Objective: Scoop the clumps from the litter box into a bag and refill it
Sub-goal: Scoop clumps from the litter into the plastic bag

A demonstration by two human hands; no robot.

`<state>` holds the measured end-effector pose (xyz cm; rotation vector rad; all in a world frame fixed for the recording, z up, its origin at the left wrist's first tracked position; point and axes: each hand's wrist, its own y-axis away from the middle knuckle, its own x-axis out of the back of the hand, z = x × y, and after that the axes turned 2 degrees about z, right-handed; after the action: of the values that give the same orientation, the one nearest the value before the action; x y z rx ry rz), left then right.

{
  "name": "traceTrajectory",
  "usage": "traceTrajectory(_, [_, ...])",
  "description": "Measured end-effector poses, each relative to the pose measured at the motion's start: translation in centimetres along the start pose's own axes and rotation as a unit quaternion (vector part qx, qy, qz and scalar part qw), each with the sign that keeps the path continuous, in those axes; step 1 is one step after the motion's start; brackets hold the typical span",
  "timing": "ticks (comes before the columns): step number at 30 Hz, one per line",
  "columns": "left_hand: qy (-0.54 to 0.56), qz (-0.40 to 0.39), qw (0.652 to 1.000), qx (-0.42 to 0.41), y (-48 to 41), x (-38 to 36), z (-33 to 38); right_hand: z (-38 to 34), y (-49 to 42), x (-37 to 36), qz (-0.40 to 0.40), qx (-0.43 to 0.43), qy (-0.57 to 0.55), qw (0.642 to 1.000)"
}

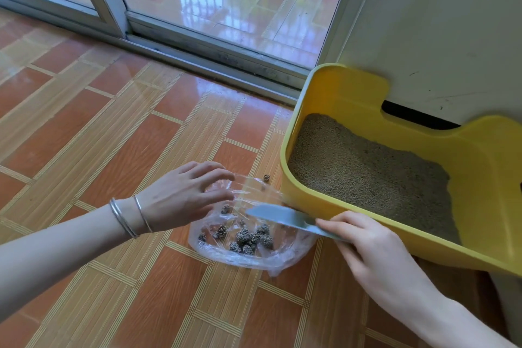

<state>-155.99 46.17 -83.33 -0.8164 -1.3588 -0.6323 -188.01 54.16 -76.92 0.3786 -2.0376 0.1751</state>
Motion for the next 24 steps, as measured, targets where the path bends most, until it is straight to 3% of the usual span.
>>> traceTrajectory(3, [-0.012, 0.030, 0.999, 0.025, -0.9, 1.0, -0.6, -0.7, -0.1, 3.1, -0.010, -0.084, -0.176, 0.981])
traceTrajectory(6, [-0.009, 0.060, 0.997, 0.050, -2.1, 2.2, -0.8, -0.7, -0.2, 6.2, -0.006, -0.148, -0.354, 0.923])
traceTrajectory(11, [-0.008, 0.096, 0.995, 0.040, -5.0, 4.3, -0.4, 2.0, -0.7, 9.5, 0.046, -0.175, -0.503, 0.845])
traceTrajectory(14, [0.002, 0.119, 0.993, 0.018, -7.2, 5.2, 0.8, 5.0, -1.2, 10.1, 0.066, -0.193, -0.472, 0.858])
traceTrajectory(19, [0.009, 0.094, 0.994, -0.052, -10.6, 4.2, 4.5, 11.0, -1.8, 10.1, 0.092, -0.272, -0.300, 0.910])
traceTrajectory(24, [0.000, 0.058, 0.993, -0.102, -12.7, 2.2, 6.3, 15.5, -1.2, 8.7, 0.038, -0.342, -0.334, 0.877])
